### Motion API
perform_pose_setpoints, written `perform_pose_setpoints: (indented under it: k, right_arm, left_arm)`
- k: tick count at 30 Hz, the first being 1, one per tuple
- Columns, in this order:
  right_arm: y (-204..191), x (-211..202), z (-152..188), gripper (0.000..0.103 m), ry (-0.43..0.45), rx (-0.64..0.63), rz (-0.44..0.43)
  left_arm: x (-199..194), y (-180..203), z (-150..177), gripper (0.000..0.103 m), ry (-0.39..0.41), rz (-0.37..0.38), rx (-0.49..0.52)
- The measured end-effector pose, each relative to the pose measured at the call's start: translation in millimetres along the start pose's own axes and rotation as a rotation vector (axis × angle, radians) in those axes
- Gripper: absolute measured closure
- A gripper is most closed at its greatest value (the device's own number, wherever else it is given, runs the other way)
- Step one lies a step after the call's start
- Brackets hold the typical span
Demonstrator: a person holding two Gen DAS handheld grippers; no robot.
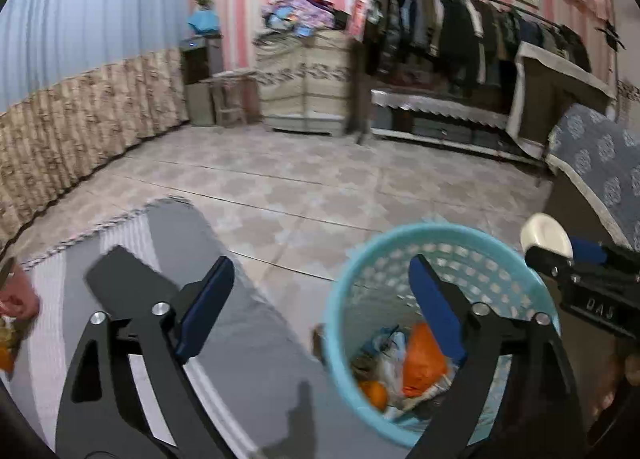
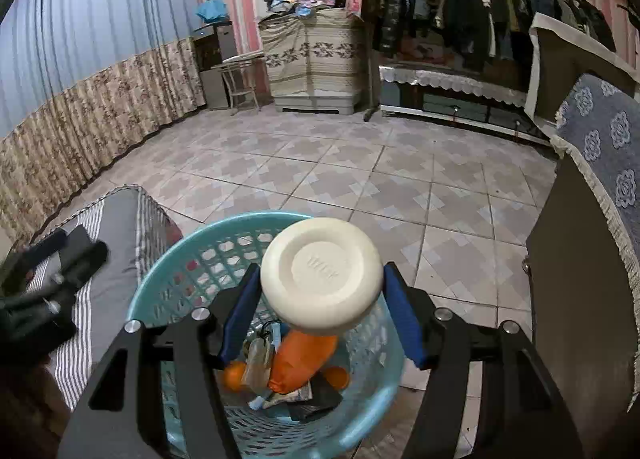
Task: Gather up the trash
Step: 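Open the left tool to drop the orange while the right releases the soap, then move both tools back over the striped mat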
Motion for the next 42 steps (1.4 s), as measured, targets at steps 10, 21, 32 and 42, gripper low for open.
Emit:
perform_pose_setpoints:
  k: [10, 21, 32, 42]
  right_arm:
    - [-42.0, 7.1, -0.3, 0.041, -0.013, -0.04, -0.059]
    - [-47.8, 8.0, -2.9, 0.014, -0.008, -0.073, -0.03]
    - [-52.0, 3.0, -6.8, 0.013, 0.036, -0.032, -0.046]
    - [-90.2, -2.0, -2.4, 0.005, 0.056, -0.013, -0.124]
  left_arm:
    - [-22.5, -65.5, -24.0, 0.008, 0.057, -0.106, -0.091]
    - [-44.3, -86.6, -22.2, 0.006, 0.082, -0.133, -0.118]
    - [-76.9, -117.7, -10.1, 0.006, 0.091, -0.172, -0.129]
    - [-116.9, -169.9, 10.6, 0.006, 0.09, -0.232, -0.154]
Point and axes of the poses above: each gripper's, at about its wrist camera, not at the fingertips, and x roughly the way its jaws point, y to its right, z to its underside, the point moved 9 cm from there along x, roughly the way its jaws point, and after that the axes turned 7 degrees about -x, right-handed, at the moved point
